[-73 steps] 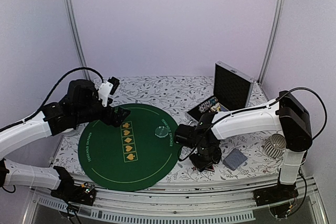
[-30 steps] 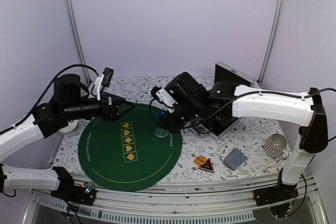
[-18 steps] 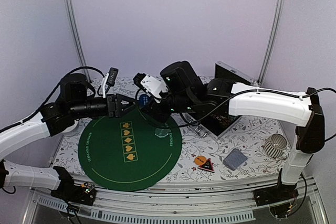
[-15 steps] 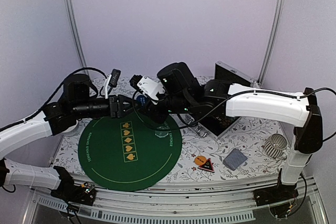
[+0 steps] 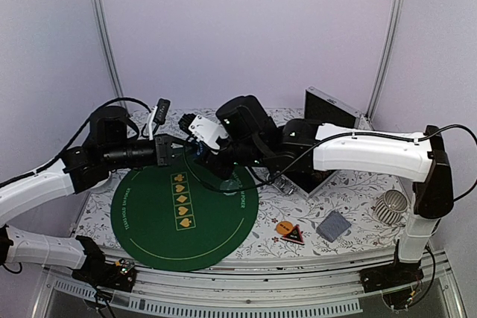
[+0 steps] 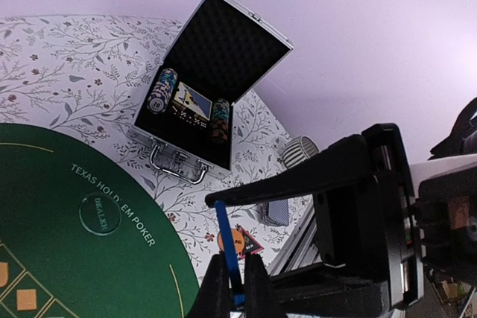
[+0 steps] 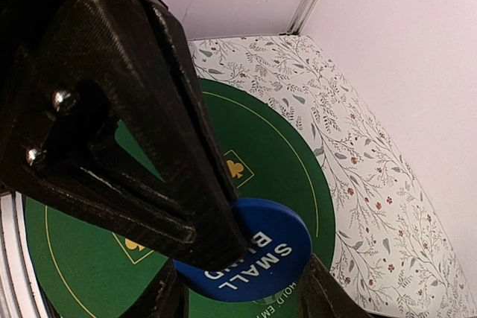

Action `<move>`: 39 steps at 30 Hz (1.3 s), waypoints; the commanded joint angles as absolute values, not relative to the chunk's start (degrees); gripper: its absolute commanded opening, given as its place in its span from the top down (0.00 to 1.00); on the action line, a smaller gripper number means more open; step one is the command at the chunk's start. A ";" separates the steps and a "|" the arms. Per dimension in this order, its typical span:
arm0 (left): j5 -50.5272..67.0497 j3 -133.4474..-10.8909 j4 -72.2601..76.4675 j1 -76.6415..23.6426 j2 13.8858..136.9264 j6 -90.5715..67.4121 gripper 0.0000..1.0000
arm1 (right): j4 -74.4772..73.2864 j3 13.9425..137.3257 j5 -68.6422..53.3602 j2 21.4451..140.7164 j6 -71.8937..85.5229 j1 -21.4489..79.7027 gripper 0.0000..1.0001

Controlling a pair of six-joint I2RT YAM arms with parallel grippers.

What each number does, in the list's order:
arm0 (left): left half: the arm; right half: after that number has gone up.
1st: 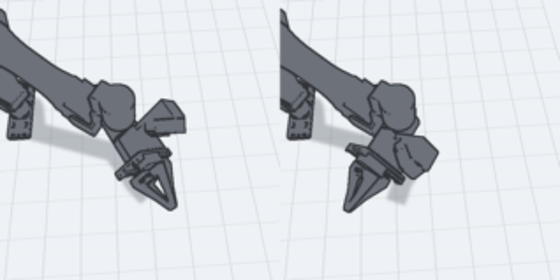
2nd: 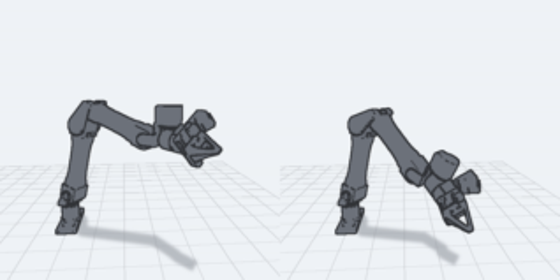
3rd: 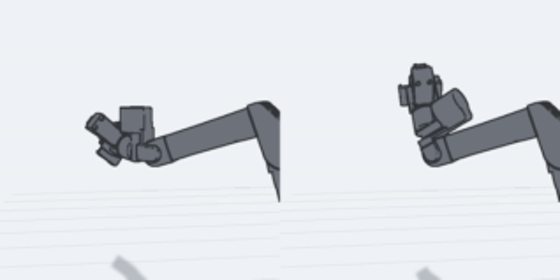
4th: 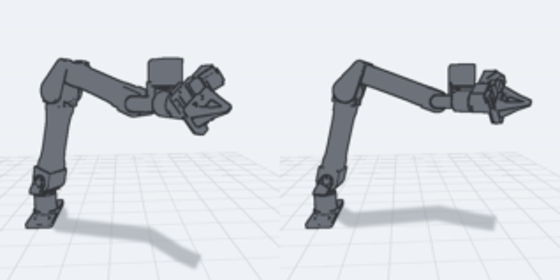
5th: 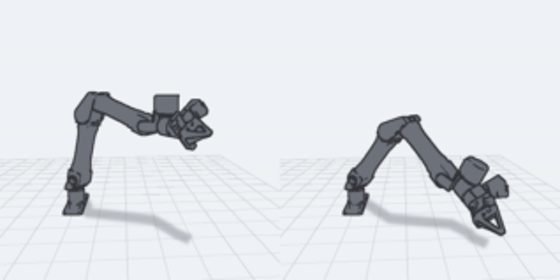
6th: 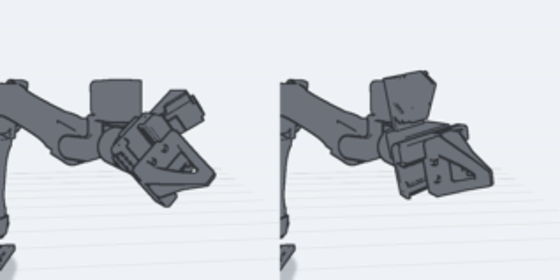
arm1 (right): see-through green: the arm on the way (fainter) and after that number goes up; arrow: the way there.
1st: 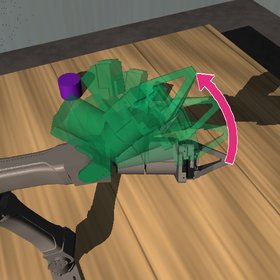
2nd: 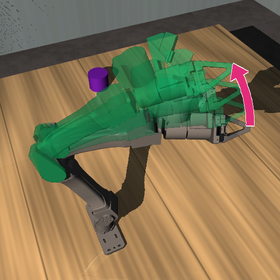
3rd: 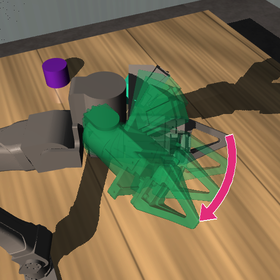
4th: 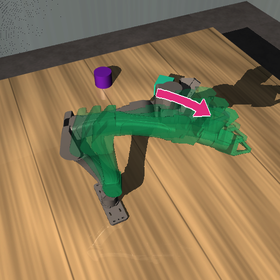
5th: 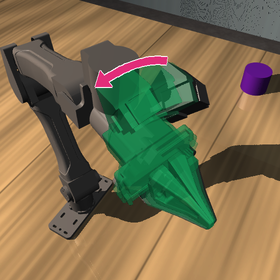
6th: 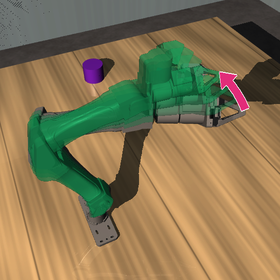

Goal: Distribute texas hold em gaming equipment
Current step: Pass from the right arm to the left, then place the small blind button on the poker table mat.

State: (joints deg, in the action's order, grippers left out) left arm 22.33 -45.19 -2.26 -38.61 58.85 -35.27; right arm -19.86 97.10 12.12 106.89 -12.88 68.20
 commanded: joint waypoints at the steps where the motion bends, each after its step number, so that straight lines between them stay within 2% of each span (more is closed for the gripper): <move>1: 22.85 -44.03 -3.06 -38.64 56.94 -31.68 1.00 | -18.47 97.81 11.29 105.70 -12.65 68.47 0.74; 2: 21.71 -44.15 -3.77 -38.67 56.27 -31.27 1.00 | -18.41 97.26 11.76 105.34 -12.52 68.40 0.66; 3: 20.00 -44.31 -4.76 -38.67 55.58 -30.78 1.00 | -18.20 96.46 12.35 104.62 -12.04 68.40 0.54; 6: 13.53 -44.83 -7.97 -37.96 53.37 -29.32 1.00 | -16.98 91.88 15.45 101.23 -9.34 68.39 0.08; 7: 11.94 -45.02 -8.93 -37.13 53.07 -28.90 1.00 | -16.63 89.93 16.62 99.80 -8.49 68.46 0.00; 14: 14.57 -45.33 -12.61 -21.03 59.84 -29.36 1.00 | -16.35 76.86 19.19 89.54 2.10 68.24 0.01; 19: 16.47 -42.78 -9.23 -10.49 65.80 -31.55 1.00 | -17.81 69.93 19.39 82.70 9.62 68.22 0.01; 27: 16.62 -43.20 -1.81 -5.50 80.06 -32.81 1.00 | -18.98 58.95 19.74 76.02 18.30 68.24 0.01; 39: 24.17 -48.54 4.92 -0.15 99.19 -33.70 1.00 | -21.18 58.58 19.17 76.15 21.90 68.24 0.01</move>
State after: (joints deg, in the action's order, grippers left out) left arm 19.05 -46.52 0.32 -1.80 95.33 -33.06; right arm -20.23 58.33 18.92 77.25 19.73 68.34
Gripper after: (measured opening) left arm 0.026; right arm 0.988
